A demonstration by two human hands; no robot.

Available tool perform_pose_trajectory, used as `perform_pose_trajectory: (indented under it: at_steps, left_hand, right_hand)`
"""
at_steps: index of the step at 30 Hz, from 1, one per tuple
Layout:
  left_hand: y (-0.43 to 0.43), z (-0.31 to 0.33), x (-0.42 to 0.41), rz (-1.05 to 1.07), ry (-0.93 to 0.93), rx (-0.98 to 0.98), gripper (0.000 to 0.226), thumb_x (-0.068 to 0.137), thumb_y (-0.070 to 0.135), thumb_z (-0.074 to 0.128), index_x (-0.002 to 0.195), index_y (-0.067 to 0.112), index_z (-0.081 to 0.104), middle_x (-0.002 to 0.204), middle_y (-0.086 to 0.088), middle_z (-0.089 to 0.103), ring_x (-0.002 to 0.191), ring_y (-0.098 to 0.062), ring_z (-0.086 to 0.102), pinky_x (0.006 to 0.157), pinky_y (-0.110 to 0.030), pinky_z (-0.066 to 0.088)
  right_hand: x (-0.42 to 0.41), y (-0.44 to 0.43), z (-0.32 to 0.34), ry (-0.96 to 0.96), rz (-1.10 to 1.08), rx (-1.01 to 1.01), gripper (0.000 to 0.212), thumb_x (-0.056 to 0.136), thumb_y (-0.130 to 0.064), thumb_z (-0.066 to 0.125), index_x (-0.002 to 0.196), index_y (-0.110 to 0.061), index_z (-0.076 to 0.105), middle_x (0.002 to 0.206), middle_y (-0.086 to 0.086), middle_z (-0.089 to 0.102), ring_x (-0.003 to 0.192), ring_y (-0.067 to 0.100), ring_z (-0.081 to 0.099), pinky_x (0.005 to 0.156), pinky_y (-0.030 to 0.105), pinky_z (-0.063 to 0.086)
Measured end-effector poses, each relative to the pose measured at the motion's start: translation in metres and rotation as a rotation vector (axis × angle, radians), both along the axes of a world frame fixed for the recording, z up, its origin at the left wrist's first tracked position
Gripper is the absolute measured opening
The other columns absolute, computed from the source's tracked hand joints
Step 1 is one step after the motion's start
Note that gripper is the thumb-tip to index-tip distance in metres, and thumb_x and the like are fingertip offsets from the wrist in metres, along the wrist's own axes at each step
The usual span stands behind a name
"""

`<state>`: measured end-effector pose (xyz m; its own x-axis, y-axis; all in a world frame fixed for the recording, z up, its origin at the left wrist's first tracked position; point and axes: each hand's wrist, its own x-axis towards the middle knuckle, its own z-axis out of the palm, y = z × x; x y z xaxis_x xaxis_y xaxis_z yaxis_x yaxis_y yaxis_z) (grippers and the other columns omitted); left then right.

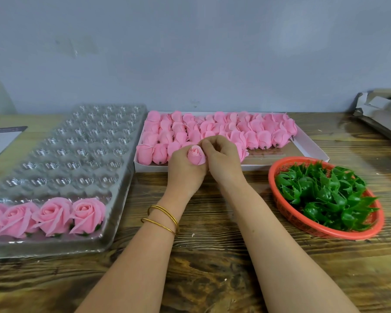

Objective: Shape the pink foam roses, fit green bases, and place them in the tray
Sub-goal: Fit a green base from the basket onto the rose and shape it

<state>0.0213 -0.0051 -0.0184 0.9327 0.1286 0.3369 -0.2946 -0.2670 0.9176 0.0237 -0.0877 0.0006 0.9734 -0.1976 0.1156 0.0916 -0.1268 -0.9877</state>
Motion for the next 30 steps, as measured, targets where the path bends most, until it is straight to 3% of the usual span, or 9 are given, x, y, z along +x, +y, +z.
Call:
perform_pose_trajectory:
  at_steps: [3, 7, 9, 11, 16, 21, 26, 30]
  left_hand:
    - [0.000, 0.002, -0.002, -0.004, -0.023, -0.003, 0.035, 0.085, 0.012, 0.070, 0.059, 0.030, 0.057, 0.055, 0.013, 0.057, 0.051, 0.004, 0.053, 0.048, -0.007, 0.036]
    - [0.001, 0.002, -0.001, 0.007, 0.004, 0.082, 0.021, 0.083, 0.017, 0.068, 0.064, 0.023, 0.062, 0.061, 0.009, 0.060, 0.057, -0.002, 0.052, 0.048, -0.010, 0.037]
    - [0.002, 0.002, 0.000, 0.014, 0.010, 0.131, 0.013, 0.085, 0.015, 0.065, 0.073, 0.014, 0.069, 0.062, 0.010, 0.060, 0.060, 0.001, 0.053, 0.050, -0.009, 0.039]
    - [0.002, 0.002, 0.001, 0.029, 0.010, 0.164, 0.012, 0.086, 0.011, 0.063, 0.078, 0.008, 0.071, 0.062, 0.013, 0.058, 0.062, 0.003, 0.052, 0.053, -0.008, 0.040]
    - [0.003, 0.004, -0.001, 0.014, -0.012, 0.169, 0.037, 0.086, 0.002, 0.063, 0.066, 0.033, 0.058, 0.059, 0.022, 0.052, 0.055, 0.015, 0.049, 0.053, 0.000, 0.037]
    - [0.003, 0.004, -0.002, 0.016, -0.014, 0.173, 0.028, 0.087, 0.003, 0.064, 0.075, 0.029, 0.061, 0.060, 0.025, 0.050, 0.058, 0.015, 0.047, 0.054, 0.001, 0.037]
    - [0.003, 0.001, 0.001, 0.052, 0.063, 0.081, 0.047, 0.086, 0.000, 0.059, 0.051, 0.031, 0.052, 0.047, 0.017, 0.053, 0.056, 0.000, 0.051, 0.048, -0.010, 0.040]
    - [0.003, 0.001, 0.001, 0.070, 0.095, 0.016, 0.042, 0.087, 0.005, 0.056, 0.051, 0.027, 0.054, 0.055, 0.011, 0.057, 0.061, -0.014, 0.056, 0.060, -0.034, 0.051]
  right_hand:
    - [-0.001, -0.003, 0.003, -0.073, -0.076, 0.010, 0.011, 0.097, -0.012, 0.055, 0.094, -0.006, 0.064, 0.092, 0.008, 0.068, 0.087, 0.019, 0.062, 0.090, 0.043, 0.053]
    - [-0.008, -0.004, 0.011, -0.240, -0.021, 0.026, 0.021, 0.092, -0.006, 0.063, 0.076, -0.019, 0.062, 0.075, -0.009, 0.062, 0.074, -0.002, 0.058, 0.077, 0.019, 0.050]
    - [-0.010, -0.003, 0.013, -0.257, 0.047, 0.007, 0.019, 0.089, -0.004, 0.066, 0.074, -0.016, 0.065, 0.075, -0.008, 0.065, 0.074, -0.004, 0.060, 0.075, 0.013, 0.049]
    - [-0.010, -0.001, 0.013, -0.234, 0.086, -0.002, 0.011, 0.088, -0.005, 0.068, 0.078, -0.010, 0.070, 0.080, -0.003, 0.067, 0.080, 0.003, 0.063, 0.078, 0.014, 0.050]
    - [-0.009, 0.002, 0.008, -0.215, 0.108, -0.065, 0.010, 0.088, -0.006, 0.069, 0.079, -0.011, 0.070, 0.082, 0.001, 0.067, 0.081, 0.010, 0.062, 0.082, 0.019, 0.050]
    - [-0.008, 0.003, 0.004, -0.216, 0.099, -0.122, 0.012, 0.088, -0.009, 0.069, 0.078, -0.017, 0.071, 0.083, -0.003, 0.067, 0.085, 0.011, 0.063, 0.086, 0.028, 0.051]
    - [-0.008, 0.001, 0.005, -0.241, 0.142, -0.130, 0.004, 0.084, -0.009, 0.074, 0.081, -0.012, 0.074, 0.082, -0.004, 0.068, 0.085, 0.009, 0.064, 0.086, 0.028, 0.053]
    - [-0.010, -0.001, 0.006, -0.215, 0.196, -0.118, 0.007, 0.082, -0.010, 0.077, 0.089, -0.010, 0.076, 0.092, 0.001, 0.071, 0.089, 0.003, 0.064, 0.087, 0.022, 0.052]
